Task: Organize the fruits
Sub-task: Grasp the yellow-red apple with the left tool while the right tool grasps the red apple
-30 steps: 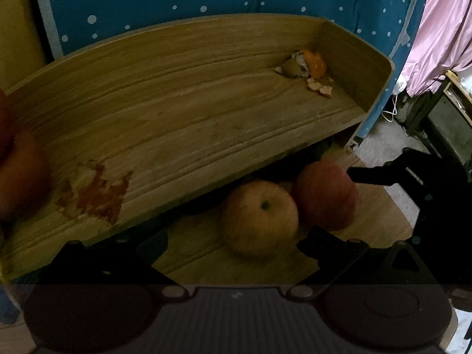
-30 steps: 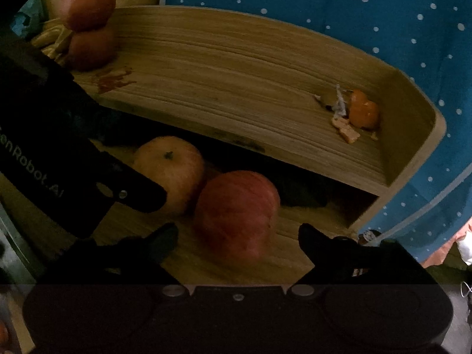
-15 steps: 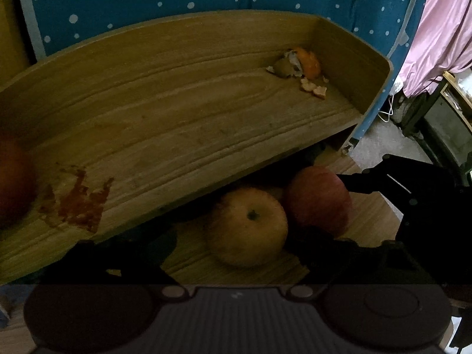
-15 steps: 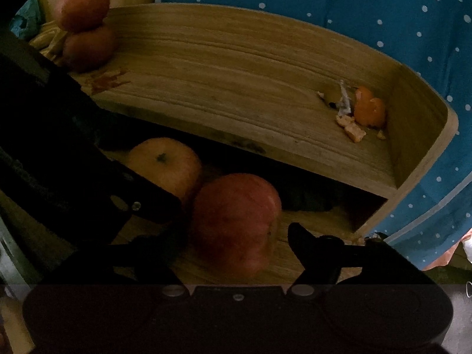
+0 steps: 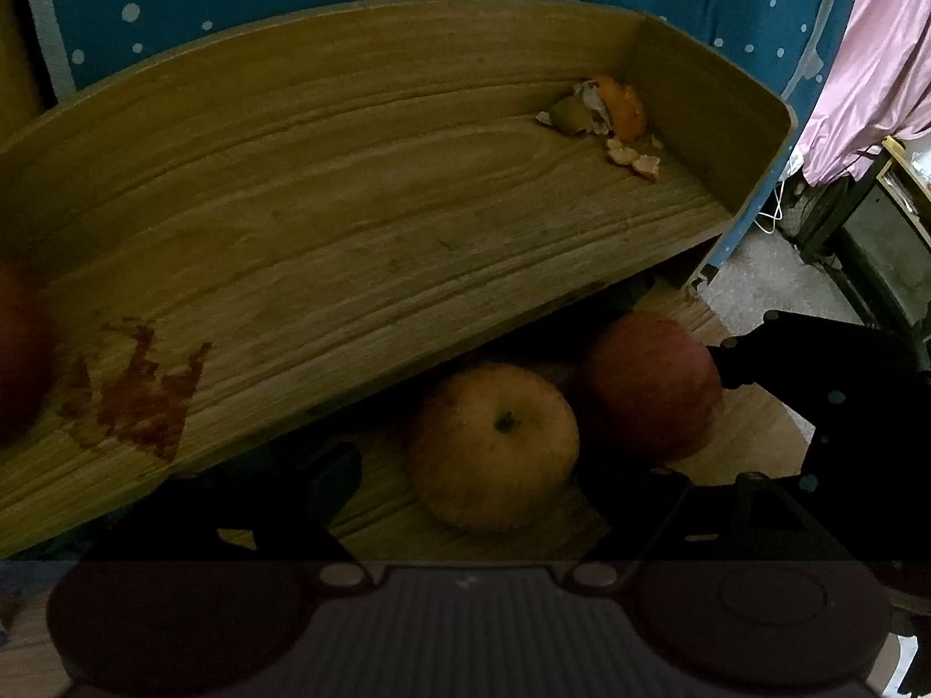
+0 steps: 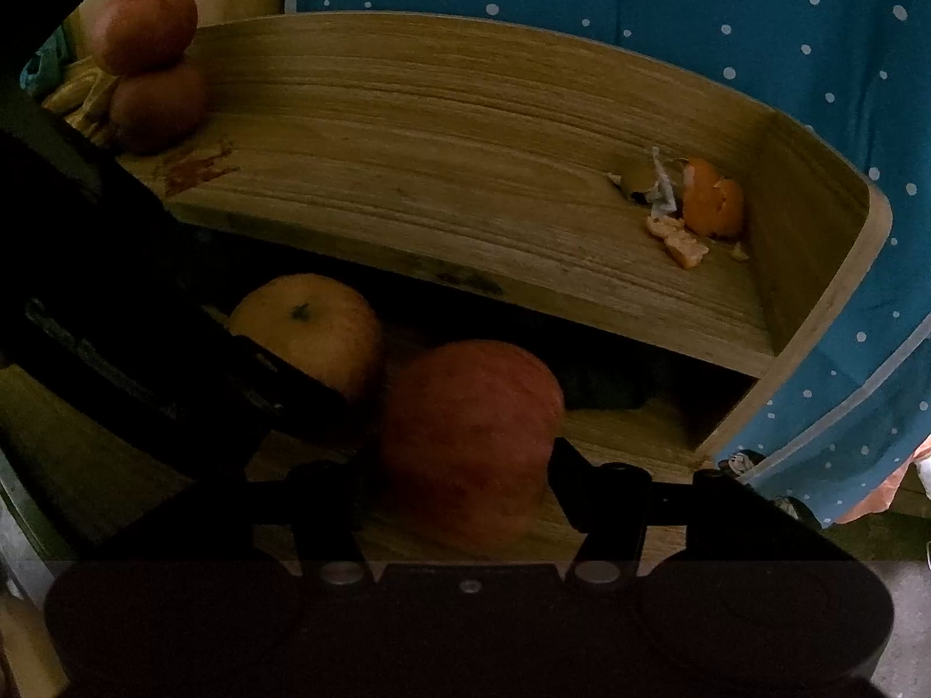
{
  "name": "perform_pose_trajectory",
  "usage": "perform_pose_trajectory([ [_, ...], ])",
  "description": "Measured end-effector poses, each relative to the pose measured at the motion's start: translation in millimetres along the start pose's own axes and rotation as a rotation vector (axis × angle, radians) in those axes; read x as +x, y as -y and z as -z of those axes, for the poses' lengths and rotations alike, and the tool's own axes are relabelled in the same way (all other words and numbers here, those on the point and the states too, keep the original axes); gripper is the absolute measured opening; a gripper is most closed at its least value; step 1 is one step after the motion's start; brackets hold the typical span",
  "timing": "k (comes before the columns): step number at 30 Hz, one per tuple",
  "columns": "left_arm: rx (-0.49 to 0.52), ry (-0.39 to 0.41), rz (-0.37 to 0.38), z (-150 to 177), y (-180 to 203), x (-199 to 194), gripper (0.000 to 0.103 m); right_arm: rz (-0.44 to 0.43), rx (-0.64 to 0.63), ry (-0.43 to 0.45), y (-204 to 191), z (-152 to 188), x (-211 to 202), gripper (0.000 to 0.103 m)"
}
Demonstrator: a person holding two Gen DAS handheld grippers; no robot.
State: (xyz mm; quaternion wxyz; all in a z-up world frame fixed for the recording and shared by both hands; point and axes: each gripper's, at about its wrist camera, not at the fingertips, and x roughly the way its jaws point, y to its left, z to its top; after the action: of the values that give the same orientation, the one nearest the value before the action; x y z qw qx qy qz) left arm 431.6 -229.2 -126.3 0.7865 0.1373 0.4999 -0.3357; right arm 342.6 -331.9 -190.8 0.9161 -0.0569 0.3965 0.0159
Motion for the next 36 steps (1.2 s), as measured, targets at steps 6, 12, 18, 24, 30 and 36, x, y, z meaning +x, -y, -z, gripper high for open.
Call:
perform_pose_trajectory([
  [6,0.007,-0.011,0.002,-2,5,9,0.08,-0.01,0.008,0.008,3,1,1,0.059],
  [12,-0.003,-0.008,0.01,-5,6,17,0.077,-0.019,0.017,0.015,6,0,3,0.058],
  [18,0.0,0.003,0.013,-5,4,14,0.072,-0.024,0.016,0.022,4,1,2,0.058],
  [24,-0.002,0.008,0.015,-1,3,12,0.072,-0.031,0.021,0.03,4,3,1,0.057],
  [30,-0.001,0.003,0.013,10,0,7,0.072,-0.04,0.034,0.028,3,8,-5,0.057],
  [36,-0.013,-0.007,0.007,22,-2,-1,0.072,-0.053,0.05,0.021,-1,14,-12,0.057],
])
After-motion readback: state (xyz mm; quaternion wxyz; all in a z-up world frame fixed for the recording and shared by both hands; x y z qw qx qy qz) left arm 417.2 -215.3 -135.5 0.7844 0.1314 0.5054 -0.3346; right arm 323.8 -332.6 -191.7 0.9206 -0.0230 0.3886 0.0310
